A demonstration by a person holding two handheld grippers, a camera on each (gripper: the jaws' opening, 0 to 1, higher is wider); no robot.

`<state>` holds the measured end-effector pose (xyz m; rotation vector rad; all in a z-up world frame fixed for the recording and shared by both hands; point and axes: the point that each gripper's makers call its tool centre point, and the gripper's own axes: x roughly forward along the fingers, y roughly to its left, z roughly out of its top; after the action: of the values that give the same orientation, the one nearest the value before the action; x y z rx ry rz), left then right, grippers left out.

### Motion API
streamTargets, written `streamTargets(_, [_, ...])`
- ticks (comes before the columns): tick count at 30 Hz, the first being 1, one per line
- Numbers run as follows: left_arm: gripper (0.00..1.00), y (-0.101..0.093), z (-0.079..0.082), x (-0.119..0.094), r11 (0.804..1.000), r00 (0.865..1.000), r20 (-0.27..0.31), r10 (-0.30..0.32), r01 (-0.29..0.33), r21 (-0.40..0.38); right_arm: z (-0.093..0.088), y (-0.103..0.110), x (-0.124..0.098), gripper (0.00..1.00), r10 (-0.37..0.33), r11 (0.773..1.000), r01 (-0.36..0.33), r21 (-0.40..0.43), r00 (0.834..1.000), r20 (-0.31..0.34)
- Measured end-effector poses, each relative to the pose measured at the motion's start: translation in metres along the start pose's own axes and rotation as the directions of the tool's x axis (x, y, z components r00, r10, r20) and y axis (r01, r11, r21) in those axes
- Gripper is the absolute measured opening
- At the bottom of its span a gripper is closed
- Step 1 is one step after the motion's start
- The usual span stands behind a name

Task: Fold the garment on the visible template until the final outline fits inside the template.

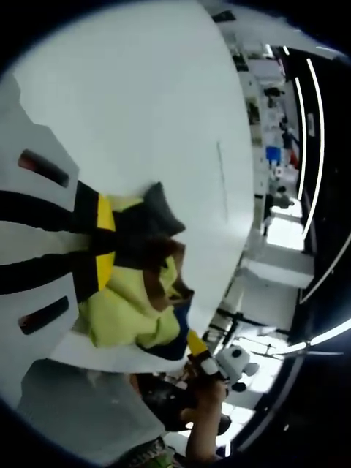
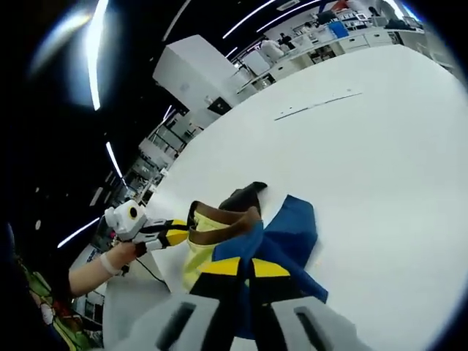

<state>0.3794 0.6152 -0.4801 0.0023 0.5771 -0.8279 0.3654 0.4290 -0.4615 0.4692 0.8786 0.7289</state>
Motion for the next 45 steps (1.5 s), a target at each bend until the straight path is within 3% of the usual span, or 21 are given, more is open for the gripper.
streamTargets(9, [0.0, 0.004, 0.001, -0.003, 1.0, 1.0, 0.017, 0.016, -0.015, -0.023, 0.002, -0.004, -0.007, 0.0, -0.018, 0.999, 0.018, -0.031, 1.0, 0.016])
streamTargets(17, [0.0, 0.003, 0.017, -0.014, 0.999, 0.998, 0.057, 0.037, -0.035, -0.028, 0.009, -0.002, -0.016, 0.0, -0.031, 0.996, 0.034, -0.088, 0.999, 0.041])
streamTargets(24, [0.0, 0.001, 0.041, -0.025, 0.998, 0.991, 0.125, 0.048, -0.044, -0.038, 0.026, -0.004, -0.028, 0.0, -0.047, 0.992, 0.058, -0.112, 0.994, 0.101])
streamTargets(33, [0.0, -0.007, 0.073, -0.037, 0.999, 0.985, 0.165, 0.042, -0.047, 0.028, 0.043, 0.0, -0.049, 0.0, -0.061, 0.987, 0.085, -0.133, 0.983, 0.176])
streamTargets(45, [0.0, -0.02, 0.119, -0.052, 0.993, 0.977, 0.209, 0.037, -0.06, 0.104, 0.078, 0.02, -0.085, 0.0, -0.076, 0.964, 0.153, -0.216, 0.942, 0.328])
